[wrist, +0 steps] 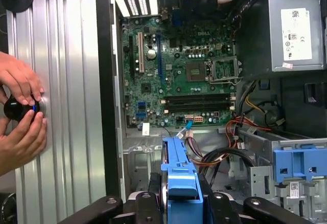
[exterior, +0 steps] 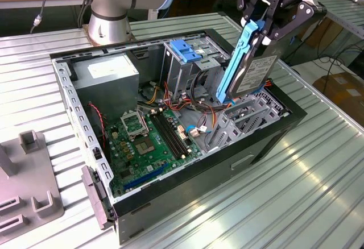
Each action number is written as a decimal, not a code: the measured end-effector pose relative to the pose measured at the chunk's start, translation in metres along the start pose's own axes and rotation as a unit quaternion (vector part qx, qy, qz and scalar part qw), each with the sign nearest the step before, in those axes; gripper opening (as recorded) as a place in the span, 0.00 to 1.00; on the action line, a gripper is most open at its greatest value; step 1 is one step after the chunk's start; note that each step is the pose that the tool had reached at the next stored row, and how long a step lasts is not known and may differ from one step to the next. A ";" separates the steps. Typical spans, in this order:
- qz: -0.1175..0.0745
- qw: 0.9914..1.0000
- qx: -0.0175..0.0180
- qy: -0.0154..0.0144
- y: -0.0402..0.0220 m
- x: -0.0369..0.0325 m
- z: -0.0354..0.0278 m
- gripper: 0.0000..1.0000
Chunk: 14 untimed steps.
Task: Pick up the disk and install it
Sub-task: 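Insert the disk into the insertion slot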
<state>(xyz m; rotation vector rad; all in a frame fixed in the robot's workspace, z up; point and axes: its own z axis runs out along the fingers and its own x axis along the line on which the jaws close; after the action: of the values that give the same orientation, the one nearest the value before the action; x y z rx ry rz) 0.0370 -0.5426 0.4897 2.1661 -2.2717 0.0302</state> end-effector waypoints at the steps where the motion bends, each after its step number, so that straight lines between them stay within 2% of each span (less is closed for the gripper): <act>1: 0.000 1.000 0.001 0.000 -0.0017 0.0004 0.0003 0.37; 5: -0.002 1.000 0.007 0.000 -0.0043 0.0016 0.0023 0.37; 6: -0.002 1.000 0.007 0.000 -0.0055 0.0017 0.0028 0.37; 8: -0.002 1.000 0.007 0.000 -0.0125 0.0018 0.0057 0.37; 10: -0.002 1.000 0.007 0.000 -0.0164 0.0019 0.0082 0.37; 14: -0.002 1.000 0.007 0.000 -0.0178 0.0065 0.0147 0.37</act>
<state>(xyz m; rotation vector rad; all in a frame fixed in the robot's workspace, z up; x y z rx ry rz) 0.0547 -0.5502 0.4753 2.1786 -2.2734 0.0450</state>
